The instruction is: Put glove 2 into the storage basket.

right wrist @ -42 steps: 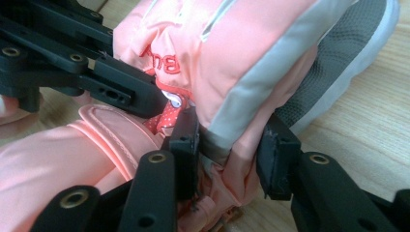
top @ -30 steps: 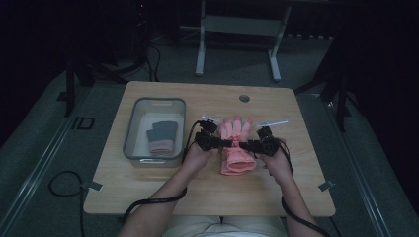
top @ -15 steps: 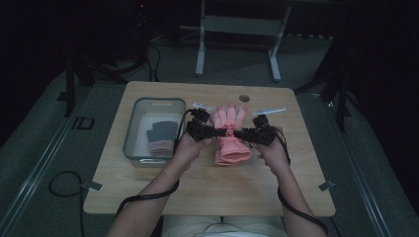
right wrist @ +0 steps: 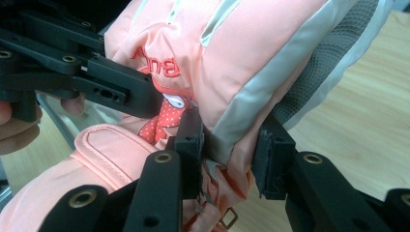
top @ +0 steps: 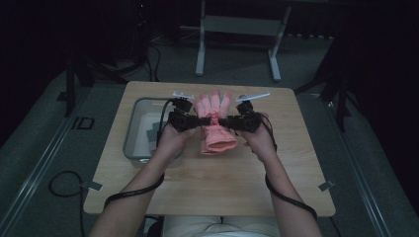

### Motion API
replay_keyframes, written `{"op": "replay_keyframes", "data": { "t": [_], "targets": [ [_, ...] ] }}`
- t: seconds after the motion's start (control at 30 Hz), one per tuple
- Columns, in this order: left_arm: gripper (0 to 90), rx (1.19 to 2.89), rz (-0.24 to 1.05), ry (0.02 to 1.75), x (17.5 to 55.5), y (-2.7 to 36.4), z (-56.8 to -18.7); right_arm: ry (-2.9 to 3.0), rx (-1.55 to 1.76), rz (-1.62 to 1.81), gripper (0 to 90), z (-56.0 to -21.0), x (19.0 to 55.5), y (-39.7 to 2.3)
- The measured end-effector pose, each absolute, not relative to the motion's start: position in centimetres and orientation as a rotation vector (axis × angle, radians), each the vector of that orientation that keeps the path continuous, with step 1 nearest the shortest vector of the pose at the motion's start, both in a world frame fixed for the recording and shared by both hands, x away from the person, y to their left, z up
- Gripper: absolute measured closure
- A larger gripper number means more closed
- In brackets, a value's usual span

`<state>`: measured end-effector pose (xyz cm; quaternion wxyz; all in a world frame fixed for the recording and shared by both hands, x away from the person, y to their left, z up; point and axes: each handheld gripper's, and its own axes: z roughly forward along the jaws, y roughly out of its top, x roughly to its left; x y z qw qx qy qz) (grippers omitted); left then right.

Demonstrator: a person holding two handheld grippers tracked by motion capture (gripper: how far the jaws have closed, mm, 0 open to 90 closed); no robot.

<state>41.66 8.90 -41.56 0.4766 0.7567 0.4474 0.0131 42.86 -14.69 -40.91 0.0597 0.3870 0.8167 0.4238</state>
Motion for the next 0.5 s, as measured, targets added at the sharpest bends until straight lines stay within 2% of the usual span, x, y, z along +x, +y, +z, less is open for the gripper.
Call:
{"op": "replay_keyframes", "data": {
  "t": [0.5],
  "targets": [
    [74.3, 1.779, 0.119, 1.183, 40.5, 15.2, -39.6, 2.545, 1.031, 1.294, 67.7, -38.7, 44.1, -8.0]
  ]
}}
